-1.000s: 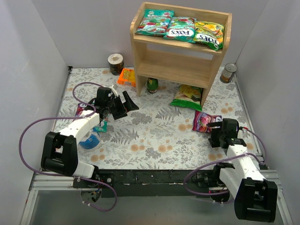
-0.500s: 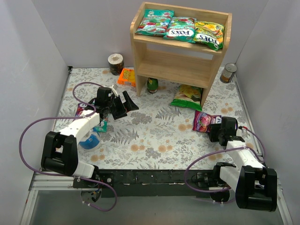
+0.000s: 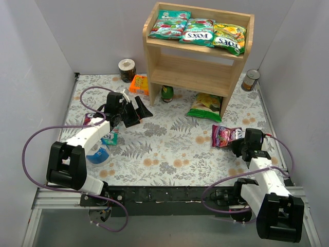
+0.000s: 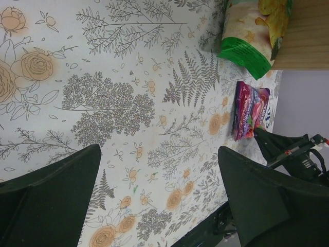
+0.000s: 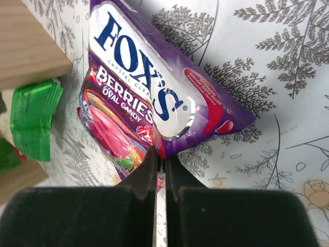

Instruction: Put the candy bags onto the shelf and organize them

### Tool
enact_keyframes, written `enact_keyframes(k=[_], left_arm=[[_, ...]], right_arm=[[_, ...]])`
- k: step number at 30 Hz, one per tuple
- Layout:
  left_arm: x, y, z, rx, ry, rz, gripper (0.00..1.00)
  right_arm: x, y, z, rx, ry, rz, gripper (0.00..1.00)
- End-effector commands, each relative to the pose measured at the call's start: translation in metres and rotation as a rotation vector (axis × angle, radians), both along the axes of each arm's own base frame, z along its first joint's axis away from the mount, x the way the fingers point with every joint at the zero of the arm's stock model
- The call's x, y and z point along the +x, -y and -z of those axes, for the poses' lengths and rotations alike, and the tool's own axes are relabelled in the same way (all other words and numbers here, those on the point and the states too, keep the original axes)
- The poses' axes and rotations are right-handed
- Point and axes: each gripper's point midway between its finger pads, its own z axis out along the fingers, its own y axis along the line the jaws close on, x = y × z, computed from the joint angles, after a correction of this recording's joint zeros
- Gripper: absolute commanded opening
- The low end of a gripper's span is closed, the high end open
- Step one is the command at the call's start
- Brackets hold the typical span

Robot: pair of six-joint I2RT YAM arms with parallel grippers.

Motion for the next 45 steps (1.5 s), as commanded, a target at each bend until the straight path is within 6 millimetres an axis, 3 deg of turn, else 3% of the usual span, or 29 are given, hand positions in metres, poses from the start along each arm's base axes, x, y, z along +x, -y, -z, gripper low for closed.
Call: enact_keyframes(k=[1,5,6,8,16,23,31,36,37,38,40,42,43,45], left_arm=[[0.007,0.006,-0.018,-0.020,0.052,0.026,0.98],[0.008,0.005,-0.012,-0.008,0.044,0.022,0.98],[0.009,0.004,-0.010,-0.002,0.040,0.018,0.98],[0.010,0.003,-0.008,0.005,0.037,0.009,0.98],[0.010,-0.001,0.000,0.032,0.016,-0.007,0.98],[0.010,-0.008,0.002,0.060,0.008,-0.043,0.98],[0.006,-0.018,0.010,0.106,-0.015,-0.085,0.98],[0.006,-0.020,0.005,0.112,-0.005,-0.094,0.98],[0.006,-0.022,0.003,0.115,0.001,-0.097,0.98],[0.005,-0.023,0.004,0.120,-0.003,-0.098,0.98],[0.006,-0.025,0.001,0.135,0.007,-0.104,0.98],[0.004,-0.027,-0.001,0.147,0.012,-0.105,0.98],[0.004,-0.029,-0.001,0.151,0.010,-0.108,0.98],[0.002,-0.029,-0.003,0.155,0.012,-0.109,0.98]], right_arm=[[0.011,-0.003,-0.046,-0.093,0.090,-0.152,0.01],[0.008,-0.008,-0.064,-0.124,0.083,-0.243,0.01],[0.011,-0.021,-0.075,-0.091,0.110,-0.303,0.01],[0.011,-0.027,-0.082,-0.098,0.115,-0.341,0.01],[0.026,-0.060,-0.178,-0.275,0.360,-0.491,0.01],[0.032,-0.094,-0.223,-0.317,0.471,-0.615,0.01],[0.034,-0.148,-0.291,-0.294,0.777,-0.839,0.01],[0.031,-0.188,-0.312,-0.288,0.933,-1.022,0.01],[0.033,-0.192,-0.324,-0.292,0.977,-1.028,0.01],[0.037,-0.198,-0.319,-0.291,0.963,-1.050,0.01],[0.041,-0.207,-0.342,-0.315,1.054,-1.082,0.01],[0.053,-0.215,-0.341,-0.346,1.058,-1.125,0.01],[0.057,-0.217,-0.356,-0.362,1.097,-1.128,0.01],[0.072,-0.228,-0.349,-0.377,1.088,-1.171,0.01]])
